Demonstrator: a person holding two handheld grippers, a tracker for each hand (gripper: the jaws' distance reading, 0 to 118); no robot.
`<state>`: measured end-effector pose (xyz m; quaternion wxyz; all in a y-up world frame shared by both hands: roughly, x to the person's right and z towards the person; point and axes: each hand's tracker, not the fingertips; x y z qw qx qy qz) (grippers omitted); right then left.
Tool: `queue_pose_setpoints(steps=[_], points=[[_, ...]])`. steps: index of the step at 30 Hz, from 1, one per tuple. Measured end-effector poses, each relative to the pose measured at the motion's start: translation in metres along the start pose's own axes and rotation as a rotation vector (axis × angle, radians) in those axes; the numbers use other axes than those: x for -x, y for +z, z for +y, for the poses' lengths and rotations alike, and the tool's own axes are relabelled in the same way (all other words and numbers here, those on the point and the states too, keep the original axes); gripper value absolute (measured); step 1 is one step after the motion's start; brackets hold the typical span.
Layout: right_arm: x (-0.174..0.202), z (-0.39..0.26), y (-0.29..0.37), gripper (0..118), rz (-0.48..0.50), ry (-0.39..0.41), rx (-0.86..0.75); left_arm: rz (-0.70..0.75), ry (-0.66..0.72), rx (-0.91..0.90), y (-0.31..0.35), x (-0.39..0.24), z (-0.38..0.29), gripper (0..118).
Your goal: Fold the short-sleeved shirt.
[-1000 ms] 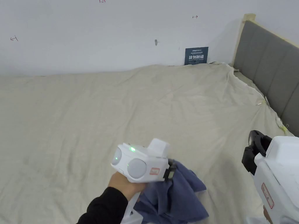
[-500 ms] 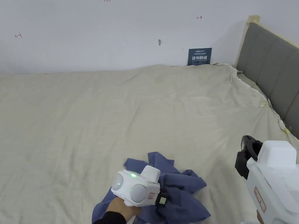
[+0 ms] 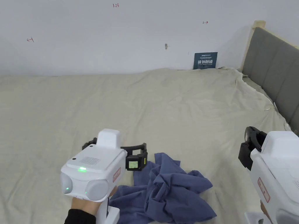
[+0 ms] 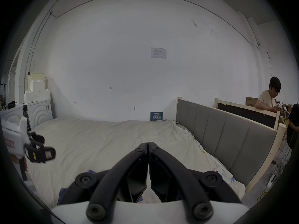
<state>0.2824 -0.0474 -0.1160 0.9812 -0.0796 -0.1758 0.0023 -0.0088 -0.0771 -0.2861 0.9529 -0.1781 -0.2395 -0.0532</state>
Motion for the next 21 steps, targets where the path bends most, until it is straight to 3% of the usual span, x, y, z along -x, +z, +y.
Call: queue_pose_setpoints(steps=[5,7,9,13,15,21], points=[[0.009,0.005,0.001,0,0.012,0.0,-0.017,0.156,-0.045,-0.171,0.027,0.012,0.001,116],[0.013,0.006,0.001,0,0.018,-0.001,-0.025,0.199,-0.022,-0.214,0.034,0.017,-0.001,110],[0.017,0.007,0.001,0,0.023,0.002,-0.034,0.188,0.01,-0.273,0.044,0.022,-0.004,90],[0.022,0.007,0.001,0,0.037,-0.001,-0.039,0.216,0.031,-0.295,0.048,0.028,-0.008,25],[0.025,0.006,0.002,0,0.04,0.002,-0.042,0.209,0.06,-0.3,0.046,0.032,-0.009,2],[0.029,0.006,0.003,0,0.052,0.014,-0.043,0.186,0.093,-0.277,0.042,0.036,-0.013,0]])
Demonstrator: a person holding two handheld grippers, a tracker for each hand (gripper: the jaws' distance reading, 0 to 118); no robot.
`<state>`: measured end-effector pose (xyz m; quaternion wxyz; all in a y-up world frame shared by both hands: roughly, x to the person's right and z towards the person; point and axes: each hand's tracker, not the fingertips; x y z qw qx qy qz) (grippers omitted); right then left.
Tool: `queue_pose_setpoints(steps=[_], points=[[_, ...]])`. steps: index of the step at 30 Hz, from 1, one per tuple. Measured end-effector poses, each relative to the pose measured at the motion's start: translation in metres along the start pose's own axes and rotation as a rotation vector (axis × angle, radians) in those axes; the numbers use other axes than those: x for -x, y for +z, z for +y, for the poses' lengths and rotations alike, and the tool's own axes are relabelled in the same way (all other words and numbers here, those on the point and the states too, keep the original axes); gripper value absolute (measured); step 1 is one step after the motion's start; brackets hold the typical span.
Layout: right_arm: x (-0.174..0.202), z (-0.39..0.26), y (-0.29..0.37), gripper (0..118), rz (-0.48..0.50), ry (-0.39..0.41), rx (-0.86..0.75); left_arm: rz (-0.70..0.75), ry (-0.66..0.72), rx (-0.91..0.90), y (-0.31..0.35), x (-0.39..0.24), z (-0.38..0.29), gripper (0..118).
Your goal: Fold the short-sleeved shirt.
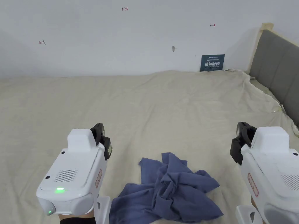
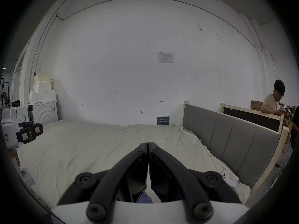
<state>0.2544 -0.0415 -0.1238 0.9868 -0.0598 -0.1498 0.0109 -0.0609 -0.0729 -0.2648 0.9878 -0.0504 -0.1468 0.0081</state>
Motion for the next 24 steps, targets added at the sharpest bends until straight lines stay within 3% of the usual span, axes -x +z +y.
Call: queue_pose_setpoints(steps=[5,21,24], points=[[0.0,0.001,0.0,0,0.001,0.003,0.0,-0.015,-0.009,0.05,-0.005,0.001,-0.004,0],[-0.007,-0.012,-0.008,0,0.0,0.003,0.045,-0.034,0.092,0.805,-0.026,0.005,-0.137,0],[-0.007,-0.017,-0.01,0,0.002,0.002,0.059,-0.015,0.11,0.879,-0.024,0.004,-0.159,17]])
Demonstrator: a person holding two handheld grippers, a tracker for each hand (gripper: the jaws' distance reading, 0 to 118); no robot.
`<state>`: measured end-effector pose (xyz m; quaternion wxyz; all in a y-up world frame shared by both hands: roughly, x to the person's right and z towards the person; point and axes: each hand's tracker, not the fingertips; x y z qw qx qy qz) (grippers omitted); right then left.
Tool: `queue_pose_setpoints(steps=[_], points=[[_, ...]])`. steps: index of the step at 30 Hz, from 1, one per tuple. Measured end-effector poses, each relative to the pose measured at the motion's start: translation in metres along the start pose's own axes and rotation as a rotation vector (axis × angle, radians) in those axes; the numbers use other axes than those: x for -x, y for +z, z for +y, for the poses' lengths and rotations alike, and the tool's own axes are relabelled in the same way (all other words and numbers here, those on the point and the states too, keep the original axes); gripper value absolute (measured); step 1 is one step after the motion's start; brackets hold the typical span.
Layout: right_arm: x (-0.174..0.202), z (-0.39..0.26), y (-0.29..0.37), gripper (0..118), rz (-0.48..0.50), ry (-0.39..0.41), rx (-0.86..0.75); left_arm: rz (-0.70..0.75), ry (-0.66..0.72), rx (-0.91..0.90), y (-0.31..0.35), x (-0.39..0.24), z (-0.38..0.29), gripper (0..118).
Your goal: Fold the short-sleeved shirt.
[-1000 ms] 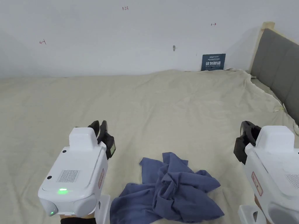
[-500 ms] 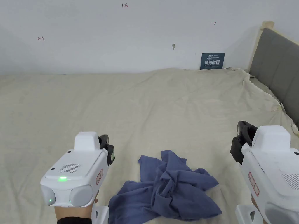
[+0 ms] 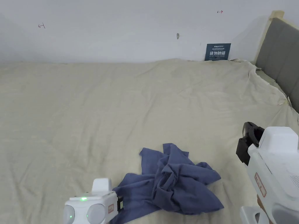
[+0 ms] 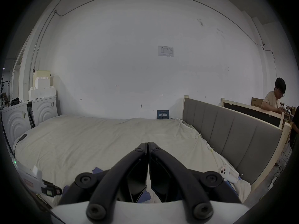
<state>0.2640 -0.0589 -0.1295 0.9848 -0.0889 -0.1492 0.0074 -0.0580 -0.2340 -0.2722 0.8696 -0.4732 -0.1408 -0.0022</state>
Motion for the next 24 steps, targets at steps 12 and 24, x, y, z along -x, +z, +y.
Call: queue_pose_setpoints(steps=[12,24], points=[[0.005,-0.011,-0.009,0,0.024,0.001,0.063,0.1,-0.019,0.131,-0.039,-0.013,-0.024,77],[-0.008,-0.054,-0.08,1,0.045,-0.006,0.362,-0.036,-0.013,0.03,-0.007,-0.004,-0.011,2]])
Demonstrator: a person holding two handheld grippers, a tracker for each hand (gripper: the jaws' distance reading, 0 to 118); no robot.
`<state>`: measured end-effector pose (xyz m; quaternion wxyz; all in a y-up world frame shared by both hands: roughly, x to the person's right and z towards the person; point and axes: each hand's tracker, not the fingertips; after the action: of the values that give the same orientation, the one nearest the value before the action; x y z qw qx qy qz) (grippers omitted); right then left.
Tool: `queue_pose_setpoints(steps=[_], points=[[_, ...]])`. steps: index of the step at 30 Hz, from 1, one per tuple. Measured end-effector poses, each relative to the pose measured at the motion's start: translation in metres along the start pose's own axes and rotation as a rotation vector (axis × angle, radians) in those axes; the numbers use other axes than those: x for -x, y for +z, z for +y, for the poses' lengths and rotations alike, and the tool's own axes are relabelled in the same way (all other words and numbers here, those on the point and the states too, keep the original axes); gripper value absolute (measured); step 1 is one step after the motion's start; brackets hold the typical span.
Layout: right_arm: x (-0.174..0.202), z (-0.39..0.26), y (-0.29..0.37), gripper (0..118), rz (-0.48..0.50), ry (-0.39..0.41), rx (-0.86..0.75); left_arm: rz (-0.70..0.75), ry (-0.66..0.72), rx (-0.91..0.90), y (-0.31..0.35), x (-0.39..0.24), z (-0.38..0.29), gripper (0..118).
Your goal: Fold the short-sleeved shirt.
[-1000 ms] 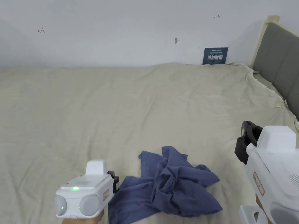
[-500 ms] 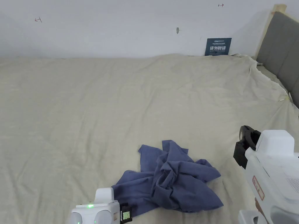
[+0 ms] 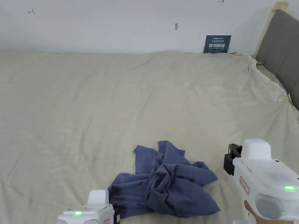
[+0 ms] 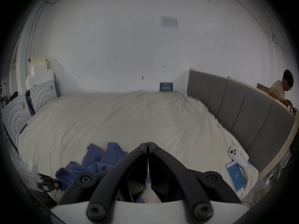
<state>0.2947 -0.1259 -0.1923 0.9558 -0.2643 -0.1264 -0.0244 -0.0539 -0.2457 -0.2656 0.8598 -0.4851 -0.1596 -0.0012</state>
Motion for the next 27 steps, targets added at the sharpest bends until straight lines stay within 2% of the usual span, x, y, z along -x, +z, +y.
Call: queue_pose_setpoints(steps=[3,4,5,6,7,8,11,12,15,17,18,19,22,27], points=[[-0.006,-0.009,-0.043,3,0.042,-0.027,0.156,-0.05,-0.003,-0.047,0.018,0.004,0.008,2],[-0.01,-0.015,-0.059,10,0.047,-0.051,0.186,-0.086,0.014,-0.07,0.023,0.006,0.012,2],[-0.011,-0.018,-0.073,21,0.054,-0.054,0.229,-0.106,0.023,-0.086,0.026,0.008,0.014,2],[-0.012,-0.023,-0.088,40,0.058,-0.044,0.267,-0.111,0.033,-0.09,0.029,0.008,0.017,2],[-0.01,-0.027,-0.098,64,0.052,-0.037,0.302,-0.122,0.031,-0.095,0.032,0.009,0.02,2],[-0.007,-0.03,-0.107,64,0.038,-0.029,0.34,-0.123,0.03,-0.098,0.032,0.01,0.022,2],[-0.007,-0.04,-0.134,78,0.077,-0.048,0.415,-0.124,0.024,-0.101,0.033,0.008,0.028,2],[-0.003,-0.041,-0.136,78,0.072,-0.064,0.428,-0.123,0.019,-0.102,0.032,0.008,0.029,2],[-0.001,-0.045,-0.153,78,0.087,-0.09,0.507,-0.117,0.007,-0.093,0.027,0.008,0.031,2],[-0.009,-0.055,-0.165,72,0.109,-0.115,0.552,-0.113,-0.001,-0.09,0.025,0.008,0.032,2],[-0.009,-0.057,-0.164,62,0.121,-0.124,0.565,-0.112,-0.001,-0.088,0.023,0.008,0.032,2],[-0.009,-0.058,-0.163,44,0.153,-0.15,0.555,-0.112,0.0,-0.088,0.023,0.009,0.032,2],[-0.016,-0.062,-0.163,7,0.162,-0.168,0.541,-0.117,0.007,-0.084,0.02,0.011,0.033,2],[-0.025,-0.047,-0.145,6,0.161,-0.166,0.444,-0.144,0.036,-0.1,0.023,0.015,0.036,1]])
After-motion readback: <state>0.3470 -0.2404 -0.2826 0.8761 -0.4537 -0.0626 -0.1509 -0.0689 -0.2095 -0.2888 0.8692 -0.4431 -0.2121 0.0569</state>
